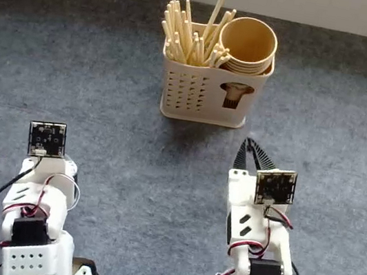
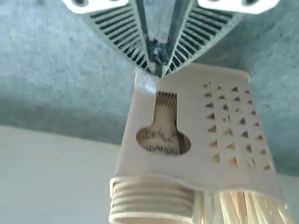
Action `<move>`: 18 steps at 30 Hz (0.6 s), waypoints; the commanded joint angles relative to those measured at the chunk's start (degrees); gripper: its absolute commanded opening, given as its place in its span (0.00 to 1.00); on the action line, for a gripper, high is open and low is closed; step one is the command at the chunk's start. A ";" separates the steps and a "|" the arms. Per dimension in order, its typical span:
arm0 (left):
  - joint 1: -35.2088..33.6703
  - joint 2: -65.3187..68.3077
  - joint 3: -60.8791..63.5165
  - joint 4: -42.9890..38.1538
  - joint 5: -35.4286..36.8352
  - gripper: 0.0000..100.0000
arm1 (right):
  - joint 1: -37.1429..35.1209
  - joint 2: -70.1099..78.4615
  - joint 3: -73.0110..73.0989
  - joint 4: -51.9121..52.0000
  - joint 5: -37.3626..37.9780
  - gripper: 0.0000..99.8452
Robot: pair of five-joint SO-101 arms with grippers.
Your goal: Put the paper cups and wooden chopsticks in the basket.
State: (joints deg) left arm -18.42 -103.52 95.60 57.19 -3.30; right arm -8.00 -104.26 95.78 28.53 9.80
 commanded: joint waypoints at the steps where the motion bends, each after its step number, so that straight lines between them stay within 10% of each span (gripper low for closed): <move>1: 6.11 -0.22 0.40 0.88 -0.18 0.03 | 0.66 -1.01 6.37 8.22 -0.53 0.01; 18: 20.70 -0.22 1.54 8.18 -0.26 0.02 | 0.40 -0.92 6.29 36.88 -0.44 0.01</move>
State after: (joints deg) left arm -2.42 -103.52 96.04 62.37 -3.38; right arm -7.91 -104.26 95.78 63.34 9.80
